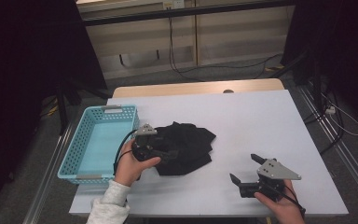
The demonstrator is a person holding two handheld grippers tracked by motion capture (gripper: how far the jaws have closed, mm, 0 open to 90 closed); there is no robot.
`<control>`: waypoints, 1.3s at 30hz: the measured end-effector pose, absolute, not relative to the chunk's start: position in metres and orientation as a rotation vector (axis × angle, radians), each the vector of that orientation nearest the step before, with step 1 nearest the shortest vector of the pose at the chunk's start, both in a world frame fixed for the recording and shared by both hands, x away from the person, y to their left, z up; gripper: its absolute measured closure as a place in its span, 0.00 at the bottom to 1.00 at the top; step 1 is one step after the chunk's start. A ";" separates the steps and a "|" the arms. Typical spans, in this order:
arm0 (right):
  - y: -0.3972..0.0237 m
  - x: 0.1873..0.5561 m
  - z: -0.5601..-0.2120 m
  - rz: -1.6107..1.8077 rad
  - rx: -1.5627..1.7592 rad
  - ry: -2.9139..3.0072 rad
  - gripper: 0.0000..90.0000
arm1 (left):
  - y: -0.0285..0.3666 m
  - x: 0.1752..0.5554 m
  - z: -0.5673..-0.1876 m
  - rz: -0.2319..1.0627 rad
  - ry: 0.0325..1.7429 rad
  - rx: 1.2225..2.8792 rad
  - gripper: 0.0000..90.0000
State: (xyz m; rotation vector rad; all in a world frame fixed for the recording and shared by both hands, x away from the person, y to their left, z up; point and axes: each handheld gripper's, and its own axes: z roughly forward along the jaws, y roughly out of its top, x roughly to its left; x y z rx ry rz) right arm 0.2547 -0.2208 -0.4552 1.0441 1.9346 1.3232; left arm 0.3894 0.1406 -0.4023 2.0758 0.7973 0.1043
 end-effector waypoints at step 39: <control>-0.212 0.258 -0.456 1.339 1.015 1.968 0.02 | 0.089 0.367 -0.438 0.029 0.649 2.132 0.45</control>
